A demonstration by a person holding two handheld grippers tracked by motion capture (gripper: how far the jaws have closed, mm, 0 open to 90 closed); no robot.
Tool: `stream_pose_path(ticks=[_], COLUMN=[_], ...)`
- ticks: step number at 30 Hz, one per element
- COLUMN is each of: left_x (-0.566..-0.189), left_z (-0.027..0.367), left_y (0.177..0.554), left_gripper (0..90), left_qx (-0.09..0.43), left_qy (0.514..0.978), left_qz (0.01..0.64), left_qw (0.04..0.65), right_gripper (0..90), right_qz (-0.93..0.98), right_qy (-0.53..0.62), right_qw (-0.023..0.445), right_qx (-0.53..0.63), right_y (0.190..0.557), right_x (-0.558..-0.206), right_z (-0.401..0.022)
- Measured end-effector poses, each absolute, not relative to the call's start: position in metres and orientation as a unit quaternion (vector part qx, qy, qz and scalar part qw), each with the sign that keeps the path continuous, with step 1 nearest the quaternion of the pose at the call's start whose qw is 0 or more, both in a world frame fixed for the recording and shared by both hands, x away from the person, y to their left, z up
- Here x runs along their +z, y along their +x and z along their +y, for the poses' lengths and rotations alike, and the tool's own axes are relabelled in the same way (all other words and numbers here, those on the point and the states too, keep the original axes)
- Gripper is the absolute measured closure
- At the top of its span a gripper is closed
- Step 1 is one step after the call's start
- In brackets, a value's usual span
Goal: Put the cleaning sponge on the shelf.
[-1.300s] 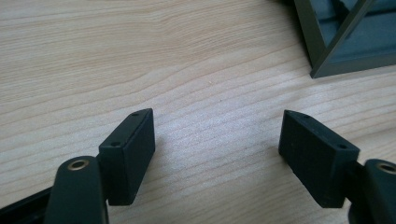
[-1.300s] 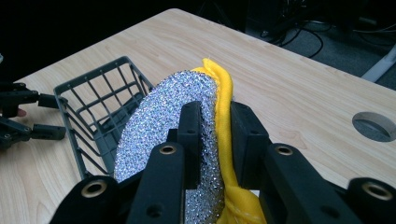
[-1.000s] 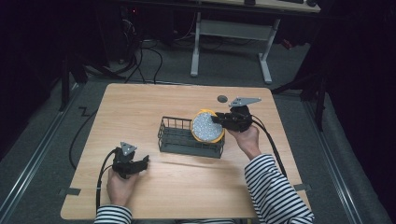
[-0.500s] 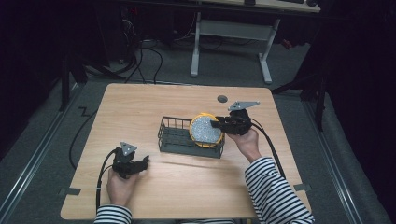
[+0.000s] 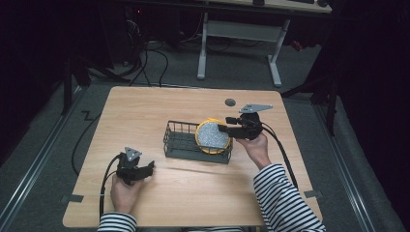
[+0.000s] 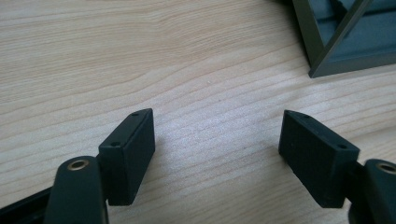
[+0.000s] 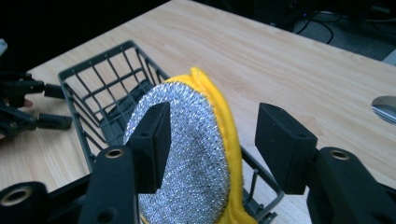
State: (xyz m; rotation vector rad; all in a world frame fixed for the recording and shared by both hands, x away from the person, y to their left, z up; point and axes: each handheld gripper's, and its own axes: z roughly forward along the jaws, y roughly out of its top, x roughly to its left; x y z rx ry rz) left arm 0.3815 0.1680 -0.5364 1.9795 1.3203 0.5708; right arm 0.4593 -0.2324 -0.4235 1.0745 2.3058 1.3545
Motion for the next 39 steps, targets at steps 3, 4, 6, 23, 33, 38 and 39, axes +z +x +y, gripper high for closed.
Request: stream_pose_path(ticks=[3,4,6,23,33,38,39], left_x=[-0.536,-0.536,-0.536,-0.536,-0.536,-0.536,-0.536], left_z=[0.168,0.168,0.168,0.168,0.168,0.168,0.168], left_y=[0.381,0.381,0.381,0.381,0.381,0.381,0.381], left_gripper=[27.4,27.4,27.4,27.4,27.4,27.4,27.4], left_qx=[0.219,0.219,0.219,0.219,0.219,0.219,0.219], left_qy=[0.761,0.761,0.761,0.761,0.761,0.761,0.761], left_qz=[0.507,0.507,0.507,0.507,0.507,0.507,0.507], left_qw=[0.34,0.34,0.34,0.34,0.341,0.341,0.341], right_gripper=[44.3,44.3,44.3,46.3,47.2,47.7,47.7], right_qz=[0.788,0.787,0.783,0.754,0.738,0.728,0.727], right_qy=[0.374,0.375,0.379,0.409,0.431,0.442,0.443], right_qw=[0.137,0.139,0.142,0.173,0.186,0.189,0.191], right_qx=[0.47,0.47,0.472,0.485,0.485,0.489,0.488], right_y=[0.458,0.457,0.455,0.439,0.423,0.412,0.411], right_x=[-0.419,-0.418,-0.415,-0.399,-0.399,-0.402,-0.403], right_z=[-0.237,-0.238,-0.241,-0.278,-0.305,-0.319,-0.321])
